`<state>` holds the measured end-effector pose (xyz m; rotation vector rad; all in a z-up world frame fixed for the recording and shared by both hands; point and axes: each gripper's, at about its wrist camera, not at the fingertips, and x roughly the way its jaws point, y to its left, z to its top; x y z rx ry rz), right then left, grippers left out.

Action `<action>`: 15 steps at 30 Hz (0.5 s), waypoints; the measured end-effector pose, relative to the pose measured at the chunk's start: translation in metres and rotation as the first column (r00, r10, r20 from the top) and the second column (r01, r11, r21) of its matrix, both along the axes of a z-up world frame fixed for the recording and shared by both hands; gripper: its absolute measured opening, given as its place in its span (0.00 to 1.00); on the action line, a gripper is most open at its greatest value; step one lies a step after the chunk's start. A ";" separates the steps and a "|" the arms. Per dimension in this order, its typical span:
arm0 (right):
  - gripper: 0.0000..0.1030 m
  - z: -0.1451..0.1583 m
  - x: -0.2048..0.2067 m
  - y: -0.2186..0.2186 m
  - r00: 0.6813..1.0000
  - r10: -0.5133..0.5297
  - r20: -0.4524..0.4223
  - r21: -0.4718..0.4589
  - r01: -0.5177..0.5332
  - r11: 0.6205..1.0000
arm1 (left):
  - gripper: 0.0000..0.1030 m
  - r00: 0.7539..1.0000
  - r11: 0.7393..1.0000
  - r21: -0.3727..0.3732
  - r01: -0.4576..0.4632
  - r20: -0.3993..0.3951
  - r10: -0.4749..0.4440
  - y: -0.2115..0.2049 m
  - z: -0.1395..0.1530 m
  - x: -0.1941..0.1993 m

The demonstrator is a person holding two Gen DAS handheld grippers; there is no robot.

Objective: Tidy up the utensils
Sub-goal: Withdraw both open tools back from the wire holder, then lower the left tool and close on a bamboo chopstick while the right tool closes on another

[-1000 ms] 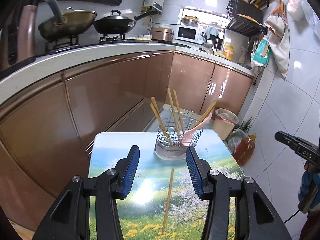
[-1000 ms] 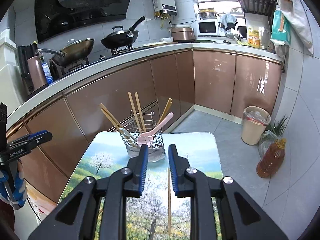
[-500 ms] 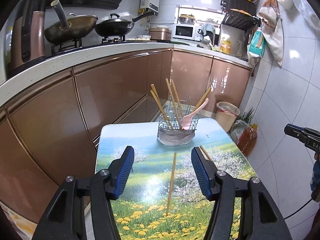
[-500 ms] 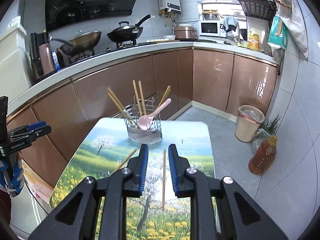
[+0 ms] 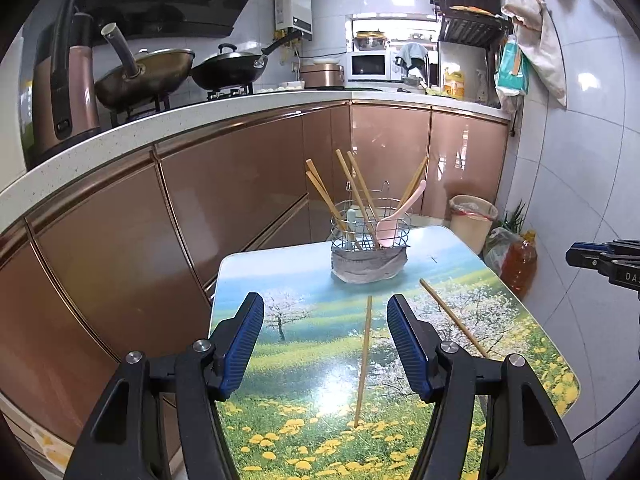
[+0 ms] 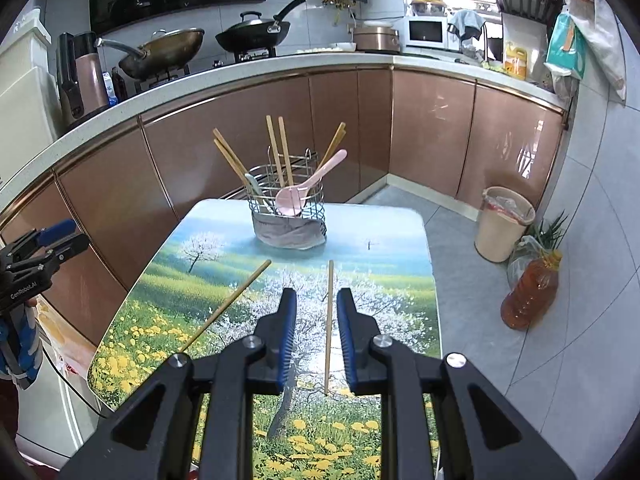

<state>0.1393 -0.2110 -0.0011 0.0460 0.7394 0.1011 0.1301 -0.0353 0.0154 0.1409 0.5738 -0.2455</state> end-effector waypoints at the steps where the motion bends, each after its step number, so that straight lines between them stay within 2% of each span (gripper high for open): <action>1: 0.19 -0.003 0.001 0.001 1.000 0.001 -0.006 0.001 -0.001 1.000 | 0.61 1.000 1.000 0.007 0.003 0.004 -0.003 -0.002 -0.001 0.001; 9: 0.19 -0.037 0.024 -0.003 0.997 -0.002 -0.079 0.011 0.003 1.000 | 0.63 1.000 0.999 0.041 0.017 0.003 -0.017 -0.013 -0.016 0.011; 13: 0.19 -0.054 0.040 -0.005 0.993 -0.001 -0.120 0.012 0.003 1.000 | 0.63 0.998 0.999 0.040 0.035 -0.049 -0.033 -0.018 -0.031 0.031; 15: 0.19 -0.064 0.052 -0.005 0.989 0.004 -0.149 0.013 -0.002 1.000 | 0.63 0.993 0.998 0.029 0.052 -0.104 -0.049 -0.020 -0.042 0.047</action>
